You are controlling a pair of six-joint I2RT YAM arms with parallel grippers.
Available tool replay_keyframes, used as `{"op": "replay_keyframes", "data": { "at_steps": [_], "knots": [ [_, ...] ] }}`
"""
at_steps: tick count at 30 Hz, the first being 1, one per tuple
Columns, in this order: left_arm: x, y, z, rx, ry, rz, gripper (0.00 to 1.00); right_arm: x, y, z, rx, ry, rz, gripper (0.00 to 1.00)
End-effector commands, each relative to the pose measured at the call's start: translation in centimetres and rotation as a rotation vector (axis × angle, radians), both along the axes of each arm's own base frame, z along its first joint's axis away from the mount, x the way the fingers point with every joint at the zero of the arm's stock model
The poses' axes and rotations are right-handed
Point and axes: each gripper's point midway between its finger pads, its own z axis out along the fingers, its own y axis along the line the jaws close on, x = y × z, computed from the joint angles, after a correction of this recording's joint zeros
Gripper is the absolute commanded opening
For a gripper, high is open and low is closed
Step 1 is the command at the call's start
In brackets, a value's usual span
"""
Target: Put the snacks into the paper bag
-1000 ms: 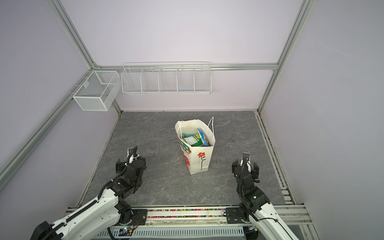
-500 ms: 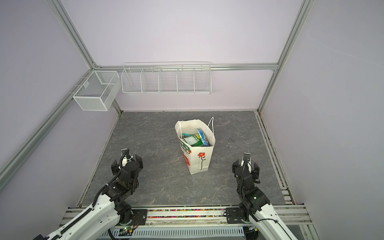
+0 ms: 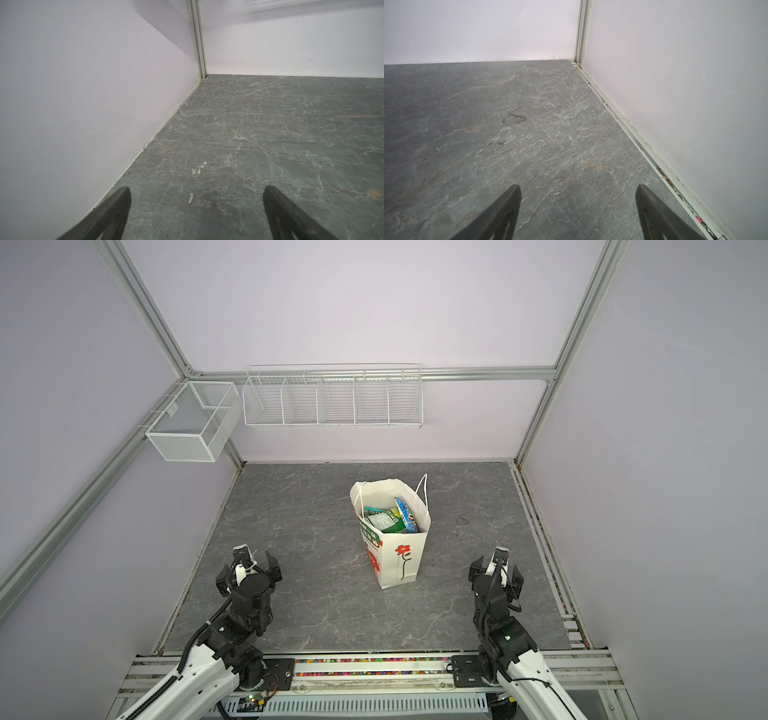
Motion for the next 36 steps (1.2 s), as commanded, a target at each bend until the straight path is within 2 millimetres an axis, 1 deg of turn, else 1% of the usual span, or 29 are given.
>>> {"op": "replay_keyframes", "data": {
  "at_steps": [1,12,19,28,36],
  "knots": [
    [0.3,0.1,0.3,0.005,-0.018,0.012,0.99,0.5,0.1,0.5,0.031,-0.049,0.012,0.89],
    [0.7,0.5,0.5,-0.005,-0.046,0.027,0.99,1.8,0.1,0.1,0.066,-0.055,0.008,0.89],
    [1.0,1.0,0.2,-0.030,-0.031,0.030,0.99,2.3,0.0,-0.1,0.080,-0.043,0.006,0.89],
    [1.5,1.3,0.0,-0.043,-0.035,0.035,0.99,2.8,-0.7,-0.5,0.108,-0.038,-0.023,0.89],
    [1.8,1.6,-0.1,-0.064,-0.037,0.036,0.99,3.8,-0.8,-0.8,0.124,-0.016,-0.030,0.89]
  ]
}}
